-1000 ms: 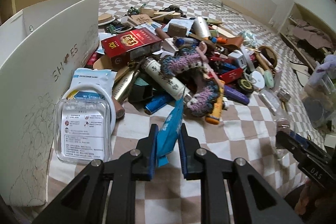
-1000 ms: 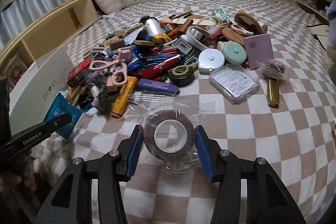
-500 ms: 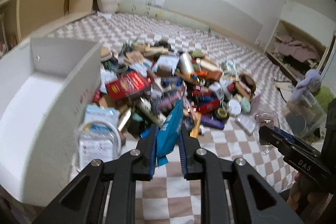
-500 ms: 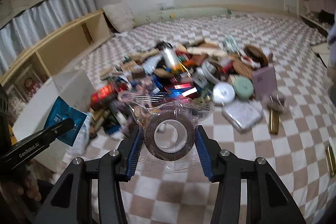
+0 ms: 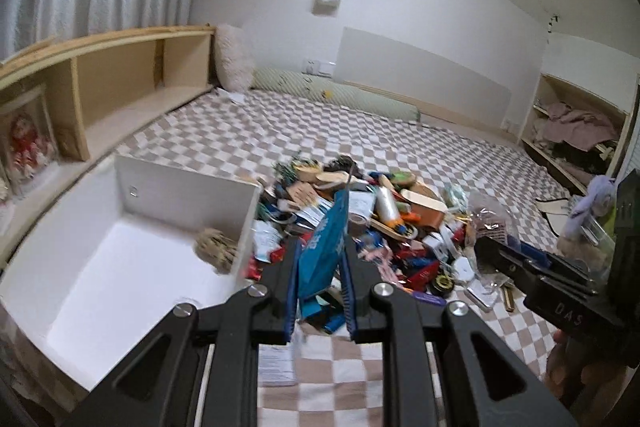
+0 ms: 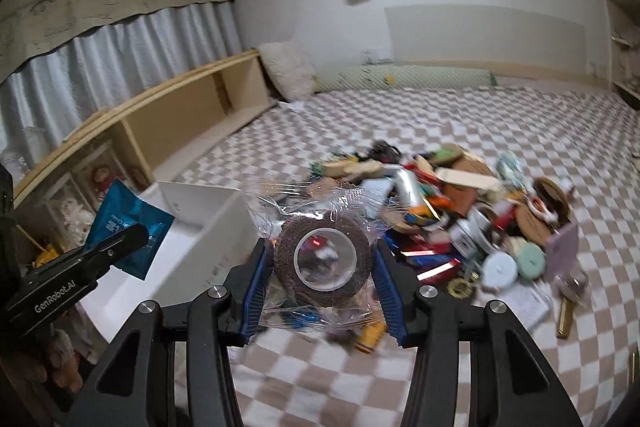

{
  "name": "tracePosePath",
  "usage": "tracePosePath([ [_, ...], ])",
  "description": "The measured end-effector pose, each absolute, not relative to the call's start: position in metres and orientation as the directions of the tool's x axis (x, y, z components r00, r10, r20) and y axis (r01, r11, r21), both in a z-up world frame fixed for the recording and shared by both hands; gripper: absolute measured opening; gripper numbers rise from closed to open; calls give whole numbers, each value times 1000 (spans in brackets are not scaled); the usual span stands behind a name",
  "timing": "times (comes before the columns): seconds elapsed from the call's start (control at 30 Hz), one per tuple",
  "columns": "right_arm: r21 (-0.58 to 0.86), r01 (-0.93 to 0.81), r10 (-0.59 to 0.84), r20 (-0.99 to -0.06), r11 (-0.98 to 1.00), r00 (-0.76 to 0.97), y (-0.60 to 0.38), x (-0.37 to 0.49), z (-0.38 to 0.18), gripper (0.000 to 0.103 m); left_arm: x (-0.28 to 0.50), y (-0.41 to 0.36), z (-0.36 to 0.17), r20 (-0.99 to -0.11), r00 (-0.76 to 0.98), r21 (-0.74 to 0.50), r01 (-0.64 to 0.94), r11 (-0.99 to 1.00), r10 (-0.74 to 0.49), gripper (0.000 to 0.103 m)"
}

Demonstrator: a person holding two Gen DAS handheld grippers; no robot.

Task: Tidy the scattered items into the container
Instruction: 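Lift the blue packet and tape roll and carry both toward the white box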

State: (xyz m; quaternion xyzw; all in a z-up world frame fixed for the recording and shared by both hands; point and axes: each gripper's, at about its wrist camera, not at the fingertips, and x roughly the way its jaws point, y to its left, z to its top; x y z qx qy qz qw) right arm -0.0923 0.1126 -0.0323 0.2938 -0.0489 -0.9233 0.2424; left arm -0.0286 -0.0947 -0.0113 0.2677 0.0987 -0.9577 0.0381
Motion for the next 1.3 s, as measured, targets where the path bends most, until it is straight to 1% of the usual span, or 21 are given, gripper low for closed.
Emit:
tracePosePath([
  [0.33, 247, 510, -561, -483, -824, -672, 55, -90, -8, 50, -1, -153, 10, -484, -864, -143, 231, -962, -136, 19],
  [0.6, 243, 585, -620, -482, -774, -619, -1, -86, -1, 50, 14, -194, 12, -486, -846, -117, 311, -943, -219, 19],
  [0.87, 248, 655, -658, -559, -714, -505, -62, -82, -29, 50, 19, -225, -13, -535, -804, -103, 368, -924, -260, 19],
  [1.07, 264, 680, -660, -620, -684, -424, -89, -78, -62, 50, 19, -244, -35, -575, -771, -101, 398, -912, -272, 19],
  [1.3, 269, 696, -649, -669, -666, -363, -110, -77, -85, 50, 13, -255, -59, -631, -723, -79, 420, -904, -281, 19],
])
